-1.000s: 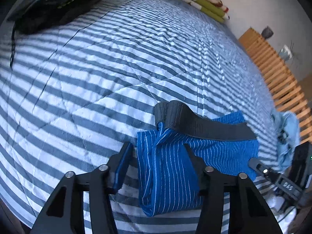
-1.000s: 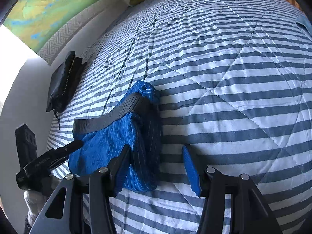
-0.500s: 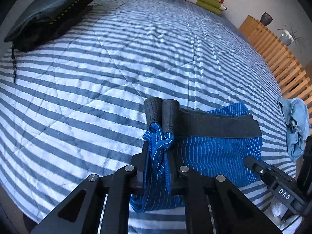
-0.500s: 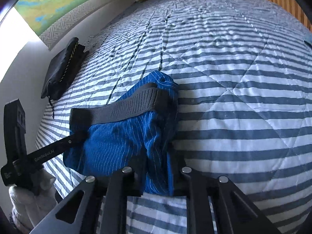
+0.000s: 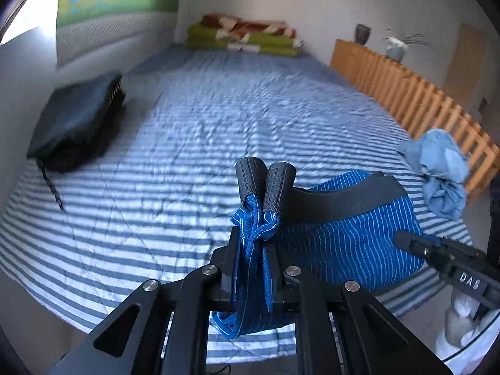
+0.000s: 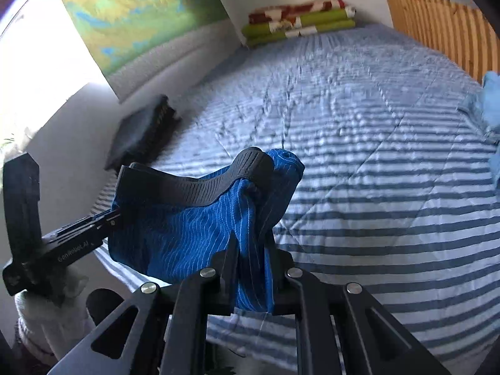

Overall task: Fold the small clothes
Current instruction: 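Regrasp the folded briefs at the waistband with both grippers and lift, then carry the folded briefs with both grippers onto the black garment stack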

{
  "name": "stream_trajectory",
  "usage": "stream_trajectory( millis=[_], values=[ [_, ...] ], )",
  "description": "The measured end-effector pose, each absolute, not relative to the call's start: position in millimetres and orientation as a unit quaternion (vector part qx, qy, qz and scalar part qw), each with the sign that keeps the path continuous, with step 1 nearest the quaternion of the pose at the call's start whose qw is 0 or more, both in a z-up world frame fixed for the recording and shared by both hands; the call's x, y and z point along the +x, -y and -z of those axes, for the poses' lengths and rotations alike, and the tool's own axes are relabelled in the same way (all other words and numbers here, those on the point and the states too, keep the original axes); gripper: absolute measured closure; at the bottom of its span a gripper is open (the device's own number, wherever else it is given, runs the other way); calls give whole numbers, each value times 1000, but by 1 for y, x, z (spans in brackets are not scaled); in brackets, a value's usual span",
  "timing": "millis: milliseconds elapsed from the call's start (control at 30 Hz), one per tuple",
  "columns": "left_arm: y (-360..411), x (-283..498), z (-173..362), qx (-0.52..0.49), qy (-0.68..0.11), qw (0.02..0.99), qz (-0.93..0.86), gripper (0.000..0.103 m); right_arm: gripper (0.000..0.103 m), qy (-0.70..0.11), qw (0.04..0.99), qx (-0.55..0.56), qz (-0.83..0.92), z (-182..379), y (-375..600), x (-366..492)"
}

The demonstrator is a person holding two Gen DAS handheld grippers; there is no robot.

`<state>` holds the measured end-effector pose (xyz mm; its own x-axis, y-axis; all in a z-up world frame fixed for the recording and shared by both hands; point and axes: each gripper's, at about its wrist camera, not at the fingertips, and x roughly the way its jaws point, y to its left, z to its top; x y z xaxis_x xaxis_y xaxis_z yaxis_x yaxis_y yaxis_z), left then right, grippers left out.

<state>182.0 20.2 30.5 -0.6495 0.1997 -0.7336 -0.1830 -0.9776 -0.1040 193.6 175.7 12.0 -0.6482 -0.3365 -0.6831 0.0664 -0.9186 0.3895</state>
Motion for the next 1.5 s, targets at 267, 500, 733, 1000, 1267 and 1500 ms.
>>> stream_trajectory(
  millis=[267, 500, 733, 1000, 1267, 1500],
  values=[
    [-31, 207, -75, -347, -15, 135, -928, 91, 91, 155, 113, 354, 915, -63, -182, 220],
    [-12, 208, -97, -331, -1, 138, -934, 91, 91, 139, 120, 344, 921, -86, -164, 214],
    [29, 194, -104, -326, 12, 126, -937, 91, 91, 129, 134, 351, 918, -94, -137, 190],
    [117, 155, -104, -333, 51, 91, -937, 91, 91, 110, 165, 363, 911, -103, -77, 144],
    [227, 103, -119, -322, 68, 36, -944, 91, 91, 79, 202, 344, 913, -124, 6, 77],
    [327, 42, -137, -312, 82, -7, -946, 91, 92, 63, 224, 334, 914, -130, 81, 12]
  ],
)
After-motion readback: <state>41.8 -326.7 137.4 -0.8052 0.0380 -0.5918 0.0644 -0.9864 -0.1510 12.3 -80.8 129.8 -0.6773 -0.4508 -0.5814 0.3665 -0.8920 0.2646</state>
